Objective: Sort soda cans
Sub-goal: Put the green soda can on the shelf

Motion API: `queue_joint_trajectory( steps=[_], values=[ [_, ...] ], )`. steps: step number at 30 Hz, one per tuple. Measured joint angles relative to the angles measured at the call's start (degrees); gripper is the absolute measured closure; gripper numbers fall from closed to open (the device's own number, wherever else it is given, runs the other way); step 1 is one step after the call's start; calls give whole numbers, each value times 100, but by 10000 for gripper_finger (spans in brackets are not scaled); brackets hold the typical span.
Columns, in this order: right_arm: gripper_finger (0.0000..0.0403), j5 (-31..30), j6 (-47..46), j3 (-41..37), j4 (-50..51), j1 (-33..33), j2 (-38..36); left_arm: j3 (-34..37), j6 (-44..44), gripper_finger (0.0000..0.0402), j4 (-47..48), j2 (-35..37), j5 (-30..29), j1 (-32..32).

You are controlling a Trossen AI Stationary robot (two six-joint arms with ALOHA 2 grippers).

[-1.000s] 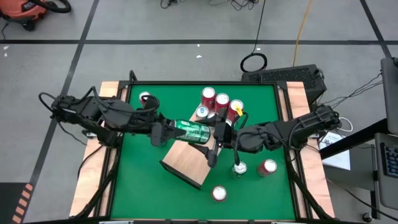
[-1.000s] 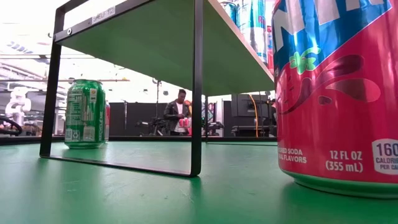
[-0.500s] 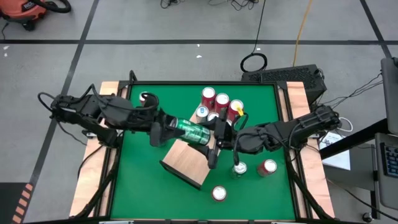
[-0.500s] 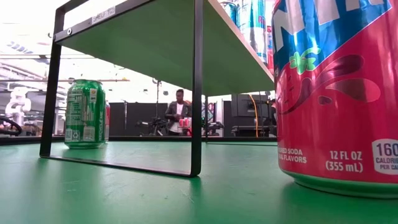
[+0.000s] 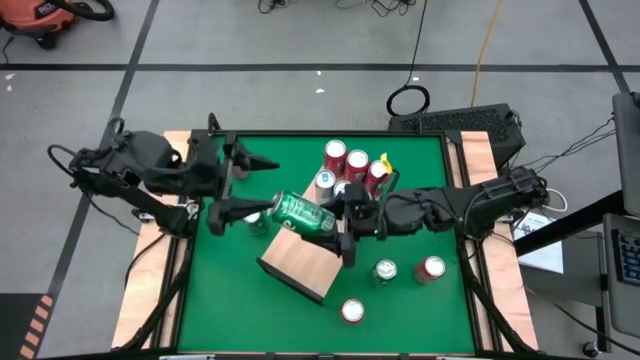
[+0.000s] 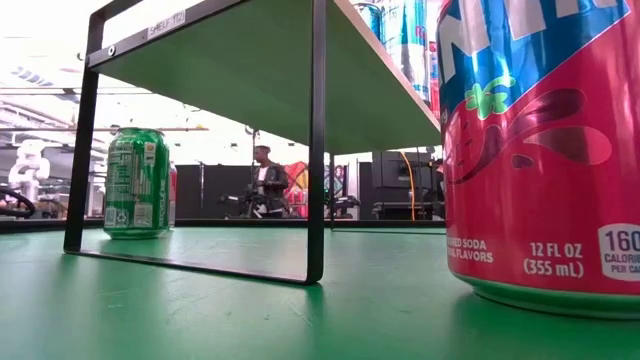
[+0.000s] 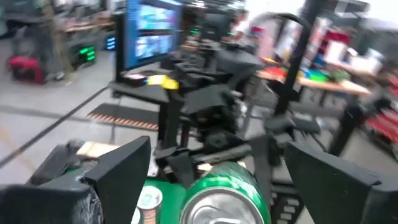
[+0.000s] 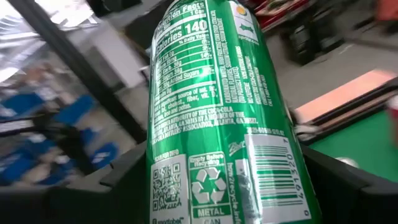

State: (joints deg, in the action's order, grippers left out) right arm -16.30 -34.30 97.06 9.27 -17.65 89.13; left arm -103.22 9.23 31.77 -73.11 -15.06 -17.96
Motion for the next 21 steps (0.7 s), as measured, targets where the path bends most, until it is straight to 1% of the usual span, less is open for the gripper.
queue_joint_trajectory(
  steps=[5,9,14,17,21],
  values=[
    [103,931,-507,0,-166,220,-7,0,-645,31,83,53,882,-25],
    [103,1613,-933,0,-226,383,-7,0,-1222,35,291,53,1246,-175],
    [103,2240,-1241,0,-255,516,-9,1,-2487,38,696,8,1254,-377],
    [103,2680,-1456,0,-369,598,-9,4,-2896,38,761,-17,930,-489],
    [103,3046,-1823,2,-490,679,-11,4,-3338,38,802,-57,622,-615]
  ],
)
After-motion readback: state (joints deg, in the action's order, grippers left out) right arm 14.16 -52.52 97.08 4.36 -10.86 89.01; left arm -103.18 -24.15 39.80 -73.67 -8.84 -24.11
